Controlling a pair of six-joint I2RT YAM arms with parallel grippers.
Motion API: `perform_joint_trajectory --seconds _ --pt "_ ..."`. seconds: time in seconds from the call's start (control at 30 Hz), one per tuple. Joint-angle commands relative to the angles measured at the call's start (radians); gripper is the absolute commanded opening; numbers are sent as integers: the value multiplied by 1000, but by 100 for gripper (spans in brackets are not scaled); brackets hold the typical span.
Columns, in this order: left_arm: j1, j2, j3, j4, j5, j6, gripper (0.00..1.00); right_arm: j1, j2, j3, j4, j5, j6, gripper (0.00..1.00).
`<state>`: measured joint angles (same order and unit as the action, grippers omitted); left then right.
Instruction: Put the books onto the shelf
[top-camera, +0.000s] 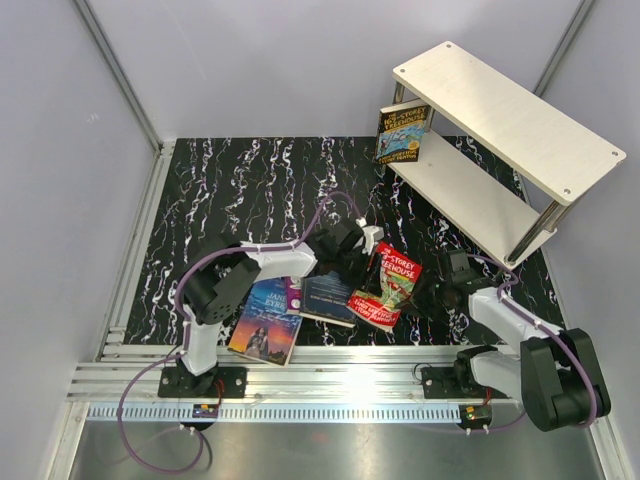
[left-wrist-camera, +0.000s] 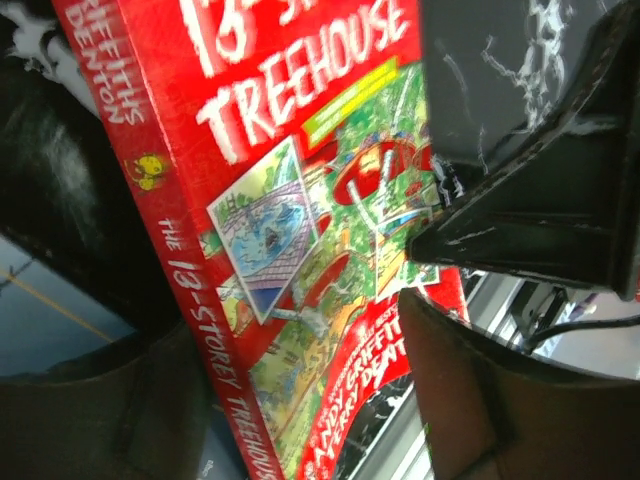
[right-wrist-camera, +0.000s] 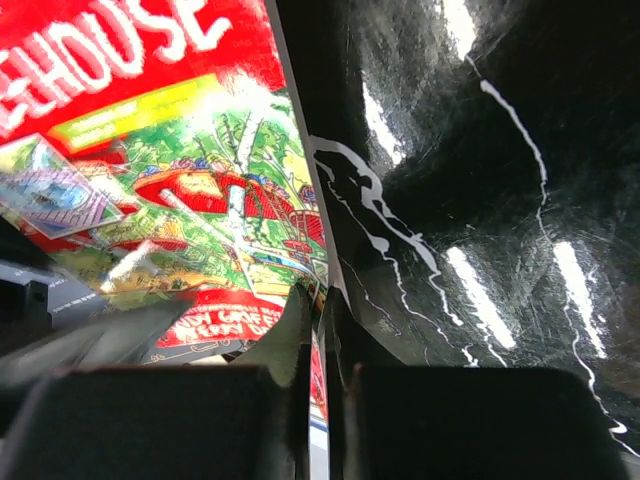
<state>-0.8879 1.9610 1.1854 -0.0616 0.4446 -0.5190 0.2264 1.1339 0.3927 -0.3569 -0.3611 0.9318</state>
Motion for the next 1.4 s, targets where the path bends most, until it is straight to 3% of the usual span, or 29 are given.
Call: perform_joint_trajectory --seconds 0.0,0.07,0.1,0.17,0.33,0.37,0.43,0.47,0.5,0.53,0.73,0.87,0.97,1.0,1.07,1.1,1.13,1.23,1.33,1.37 --pt "-26 42 -9 -181 30 36 54 5 30 5 35 30 2 0" --pt "-26 12 -7 -194 -19 43 37 7 30 5 32 34 2 0" --pt "-25 1 -3 -223 -36 57 21 7 30 3 33 34 2 0" --pt "-23 -16 22 -256 -78 71 0 5 27 2 27 34 2 0" --pt "-17 -82 40 -288 -75 86 0 7 -28 26 -45 50 -5 0" --pt "-14 -94 51 -294 -67 89 0 7 -42 61 -106 57 -10 5" --pt "-8 -132 109 -332 -58 103 0 7 -94 110 -174 77 -31 38" --pt "-6 -145 138 -351 -50 111 0 7 -115 171 -257 89 -36 75" --pt "-2 -154 164 -387 -47 117 0 7 -165 208 -304 103 -40 96" --pt "6 -166 245 -408 -43 134 0 7 -192 247 -350 131 -45 100" --pt "40 -134 584 -546 75 204 0 7 -332 677 -712 208 -64 100" --pt "53 -87 819 -468 332 157 0 7 -390 850 -879 243 -56 100" --pt "63 -39 862 -223 461 -26 0 7 -442 929 -935 241 -60 100" --pt "69 -21 884 -23 494 -187 0 5 -453 942 -942 237 -62 100" --pt "79 15 902 200 531 -359 0 5 -483 972 -965 221 -65 99" --pt "84 63 948 394 536 -506 0 5 -494 980 -968 215 -64 100" --pt "87 146 1077 489 542 -635 0 5 -516 1001 -950 212 -73 100" --pt "84 173 1103 548 571 -719 0 7 -513 1047 -907 211 -91 100" --pt "81 98 990 611 603 -750 0 7 -496 1109 -800 189 -116 100" --pt "81 70 880 624 606 -750 0 8 -491 1145 -753 188 -120 100"
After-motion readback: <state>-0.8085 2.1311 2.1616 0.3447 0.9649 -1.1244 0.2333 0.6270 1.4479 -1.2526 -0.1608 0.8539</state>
